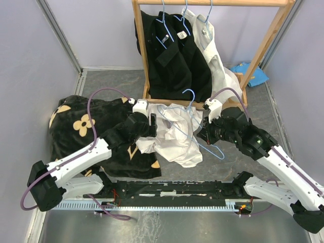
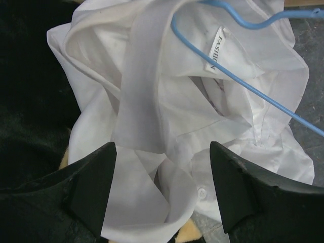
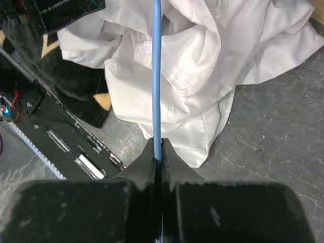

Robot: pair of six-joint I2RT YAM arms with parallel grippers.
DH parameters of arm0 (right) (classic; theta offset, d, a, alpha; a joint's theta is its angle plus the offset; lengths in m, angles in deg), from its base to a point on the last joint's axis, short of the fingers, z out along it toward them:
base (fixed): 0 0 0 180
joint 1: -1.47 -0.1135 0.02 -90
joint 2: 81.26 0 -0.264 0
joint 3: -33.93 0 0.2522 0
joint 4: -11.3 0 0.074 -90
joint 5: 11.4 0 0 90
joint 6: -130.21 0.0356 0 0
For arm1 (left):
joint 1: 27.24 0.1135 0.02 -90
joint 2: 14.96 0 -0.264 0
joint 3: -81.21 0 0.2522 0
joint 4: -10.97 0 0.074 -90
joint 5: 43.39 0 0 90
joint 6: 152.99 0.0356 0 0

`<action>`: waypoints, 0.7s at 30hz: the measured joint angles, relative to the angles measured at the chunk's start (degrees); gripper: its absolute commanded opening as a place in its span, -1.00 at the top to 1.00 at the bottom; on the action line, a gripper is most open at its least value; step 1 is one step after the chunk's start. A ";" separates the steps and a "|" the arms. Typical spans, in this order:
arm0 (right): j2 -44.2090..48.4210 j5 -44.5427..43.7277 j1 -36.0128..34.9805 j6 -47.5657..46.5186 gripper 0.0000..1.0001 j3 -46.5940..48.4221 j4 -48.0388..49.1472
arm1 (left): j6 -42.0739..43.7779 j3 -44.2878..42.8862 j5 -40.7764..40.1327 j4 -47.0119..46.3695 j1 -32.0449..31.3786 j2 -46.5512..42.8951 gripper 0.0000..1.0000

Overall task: Place the shirt on the hanger
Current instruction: Hang the shirt on the hanger.

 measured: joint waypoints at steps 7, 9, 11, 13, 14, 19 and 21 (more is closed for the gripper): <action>-1.88 -2.32 0.00 1.99 1.00 0.00 4.17 | -0.11 0.00 -3.23 -5.25 0.00 5.20 -0.34; -1.99 -2.43 0.00 2.38 1.00 -0.11 4.83 | -0.17 0.00 -3.96 -5.68 0.00 6.54 -0.29; -1.99 -2.38 0.00 2.58 1.00 -0.28 5.22 | -0.22 0.00 -4.79 -6.01 0.00 7.21 -0.27; -1.99 -2.34 0.00 2.75 1.00 -0.42 5.35 | -0.24 0.00 -5.46 -6.08 0.00 7.34 -0.26; -2.01 -2.21 0.00 2.82 1.00 -0.44 5.38 | -0.24 0.00 -5.88 -6.21 0.00 7.32 -0.27; -2.01 -1.49 0.00 2.97 1.00 -1.11 5.51 | -0.22 -0.15 -8.15 -6.01 0.00 7.28 -0.66; -2.03 -1.14 0.00 2.99 1.00 -1.57 5.57 | -0.15 -0.74 -8.66 -5.33 0.00 7.26 -0.76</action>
